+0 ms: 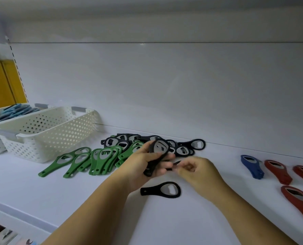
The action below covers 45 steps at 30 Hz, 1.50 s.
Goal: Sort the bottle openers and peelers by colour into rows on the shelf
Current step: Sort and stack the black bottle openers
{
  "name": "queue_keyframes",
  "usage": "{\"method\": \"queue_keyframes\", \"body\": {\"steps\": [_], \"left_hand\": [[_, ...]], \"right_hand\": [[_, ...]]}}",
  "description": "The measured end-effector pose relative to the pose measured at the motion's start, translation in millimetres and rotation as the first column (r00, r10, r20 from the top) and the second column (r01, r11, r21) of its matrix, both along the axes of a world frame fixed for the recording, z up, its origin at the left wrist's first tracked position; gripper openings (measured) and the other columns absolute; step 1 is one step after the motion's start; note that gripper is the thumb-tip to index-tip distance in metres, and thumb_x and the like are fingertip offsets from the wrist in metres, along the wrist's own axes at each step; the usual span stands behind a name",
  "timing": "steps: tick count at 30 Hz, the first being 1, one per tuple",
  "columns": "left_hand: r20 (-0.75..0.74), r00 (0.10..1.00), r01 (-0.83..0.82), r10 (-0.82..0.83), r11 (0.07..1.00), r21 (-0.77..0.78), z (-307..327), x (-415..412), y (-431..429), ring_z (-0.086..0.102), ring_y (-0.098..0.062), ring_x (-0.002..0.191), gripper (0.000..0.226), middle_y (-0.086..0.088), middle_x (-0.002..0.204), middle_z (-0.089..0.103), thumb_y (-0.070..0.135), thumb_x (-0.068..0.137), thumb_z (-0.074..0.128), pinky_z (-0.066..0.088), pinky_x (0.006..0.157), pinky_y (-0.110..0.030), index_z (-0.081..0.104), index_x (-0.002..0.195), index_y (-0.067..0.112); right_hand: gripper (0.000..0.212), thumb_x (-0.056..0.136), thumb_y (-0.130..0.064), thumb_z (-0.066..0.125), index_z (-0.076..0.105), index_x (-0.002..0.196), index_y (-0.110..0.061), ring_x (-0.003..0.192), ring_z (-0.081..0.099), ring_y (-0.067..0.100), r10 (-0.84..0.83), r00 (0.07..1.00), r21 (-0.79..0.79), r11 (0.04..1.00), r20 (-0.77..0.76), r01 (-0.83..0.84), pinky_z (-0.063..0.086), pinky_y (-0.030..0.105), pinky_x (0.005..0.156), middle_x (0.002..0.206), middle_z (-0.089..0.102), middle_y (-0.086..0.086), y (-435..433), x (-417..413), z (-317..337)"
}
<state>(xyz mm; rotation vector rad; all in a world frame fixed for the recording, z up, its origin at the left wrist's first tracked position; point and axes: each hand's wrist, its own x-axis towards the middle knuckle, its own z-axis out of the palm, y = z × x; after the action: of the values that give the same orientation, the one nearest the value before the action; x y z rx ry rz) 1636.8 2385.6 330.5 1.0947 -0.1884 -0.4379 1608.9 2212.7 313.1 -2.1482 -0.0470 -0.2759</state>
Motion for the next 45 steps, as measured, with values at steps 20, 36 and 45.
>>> {"method": "queue_keyframes", "body": {"steps": [20,36,45], "left_hand": [[-0.02,0.991,0.133,-0.132,0.968,0.211,-3.1,-6.0,-1.5,0.068,-0.03,0.087,0.029,-0.014,0.102,0.068,0.008,0.095,0.048,0.057,0.077,-0.041,0.058,0.121,0.019],[-0.11,0.994,-0.009,0.011,1.0,0.025,-5.0,5.9,4.0,0.05,-0.013,0.047,0.051,-0.016,0.09,0.067,-0.008,0.091,0.04,0.036,0.037,-0.016,0.056,0.12,0.031],[-0.249,0.968,-0.035,0.022,0.998,-0.05,-4.7,9.6,4.5,0.047,-0.013,0.045,0.023,-0.016,0.086,0.063,0.031,0.094,0.052,0.034,0.032,-0.014,0.061,0.115,0.03]], "right_hand": [[0.016,0.087,-0.01,0.066,0.063,0.073,-0.018,0.047,0.051,0.0,0.175,0.981,0.146,0.972,0.081,-0.186,0.036,0.011,0.046,0.06,0.061,-0.011,3.6,-6.7,6.4],[0.045,0.095,-0.037,0.051,0.043,0.137,-0.024,0.133,0.03,0.018,-0.038,0.988,-0.506,0.862,-0.146,-0.041,0.029,0.027,0.105,0.142,0.037,-0.003,-22.1,14.2,-13.2],[0.018,0.084,-0.027,0.068,0.056,0.072,-0.031,0.093,0.055,0.011,-0.053,0.998,-0.388,0.921,-0.021,0.041,0.039,0.023,0.073,0.096,0.059,-0.008,-21.1,13.8,-11.5]]}}
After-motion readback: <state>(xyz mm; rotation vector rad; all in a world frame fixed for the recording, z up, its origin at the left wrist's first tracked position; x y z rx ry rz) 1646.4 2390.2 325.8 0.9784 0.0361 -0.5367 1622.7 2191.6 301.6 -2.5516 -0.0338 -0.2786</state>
